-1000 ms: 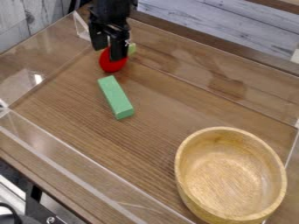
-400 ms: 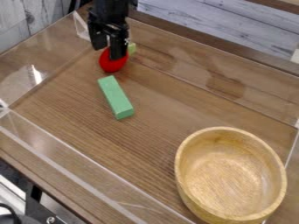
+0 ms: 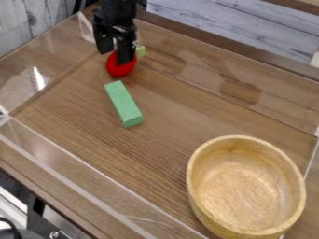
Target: Move the red object to the right side of the table
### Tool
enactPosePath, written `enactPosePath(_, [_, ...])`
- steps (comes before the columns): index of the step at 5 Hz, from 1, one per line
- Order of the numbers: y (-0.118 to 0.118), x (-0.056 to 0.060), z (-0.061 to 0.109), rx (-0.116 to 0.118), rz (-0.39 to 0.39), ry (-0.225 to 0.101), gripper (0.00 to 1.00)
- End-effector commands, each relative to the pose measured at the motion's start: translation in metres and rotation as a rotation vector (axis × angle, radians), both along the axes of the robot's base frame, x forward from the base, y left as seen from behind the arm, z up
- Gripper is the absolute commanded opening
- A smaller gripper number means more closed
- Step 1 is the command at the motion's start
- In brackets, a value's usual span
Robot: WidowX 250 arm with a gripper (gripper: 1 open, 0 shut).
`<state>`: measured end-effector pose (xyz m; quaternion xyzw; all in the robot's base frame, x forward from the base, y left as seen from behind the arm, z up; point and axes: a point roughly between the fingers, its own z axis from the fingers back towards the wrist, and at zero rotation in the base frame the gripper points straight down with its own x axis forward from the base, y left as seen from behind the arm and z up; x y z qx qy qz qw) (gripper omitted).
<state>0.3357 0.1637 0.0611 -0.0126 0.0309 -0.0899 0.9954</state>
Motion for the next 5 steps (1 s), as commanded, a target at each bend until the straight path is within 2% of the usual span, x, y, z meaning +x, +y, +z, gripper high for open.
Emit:
enactPosePath(1, [0.009,0.006,0.017,0.022,0.017,-0.049,1.0])
enactPosePath(2, [0.007,0.008,0.018,0.023,0.019,-0.055,0.0])
enactPosePath(4, [-0.008,0.015,0.068,0.033,0.031,-0.152,0.0])
enactPosePath(5, [-0.021,0.022,0.09,0.026,0.017,-0.196,0.0])
